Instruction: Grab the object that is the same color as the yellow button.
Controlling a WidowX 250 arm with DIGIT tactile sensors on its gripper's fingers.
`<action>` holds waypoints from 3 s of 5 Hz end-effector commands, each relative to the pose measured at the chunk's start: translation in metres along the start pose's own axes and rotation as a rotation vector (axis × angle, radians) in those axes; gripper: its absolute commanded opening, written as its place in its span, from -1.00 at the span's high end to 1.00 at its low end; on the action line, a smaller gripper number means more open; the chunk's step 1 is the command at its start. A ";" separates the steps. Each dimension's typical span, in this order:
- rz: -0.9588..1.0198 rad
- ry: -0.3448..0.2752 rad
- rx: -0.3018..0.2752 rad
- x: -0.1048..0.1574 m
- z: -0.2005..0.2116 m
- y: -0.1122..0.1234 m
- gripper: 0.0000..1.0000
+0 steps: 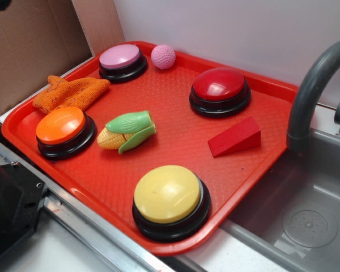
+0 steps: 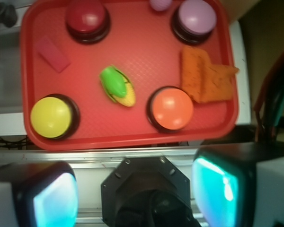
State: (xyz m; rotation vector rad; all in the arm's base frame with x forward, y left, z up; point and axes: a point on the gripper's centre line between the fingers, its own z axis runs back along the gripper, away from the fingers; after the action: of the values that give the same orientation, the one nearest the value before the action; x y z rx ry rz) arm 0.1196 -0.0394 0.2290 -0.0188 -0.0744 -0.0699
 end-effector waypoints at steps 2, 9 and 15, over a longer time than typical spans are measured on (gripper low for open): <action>-0.426 0.007 0.076 0.032 -0.064 -0.019 -1.00; -0.480 0.188 -0.037 0.077 -0.186 -0.009 -1.00; -0.434 0.309 -0.054 0.065 -0.236 0.010 -1.00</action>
State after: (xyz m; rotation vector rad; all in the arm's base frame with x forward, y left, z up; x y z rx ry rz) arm 0.2022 -0.0359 0.0061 -0.0358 0.2798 -0.4692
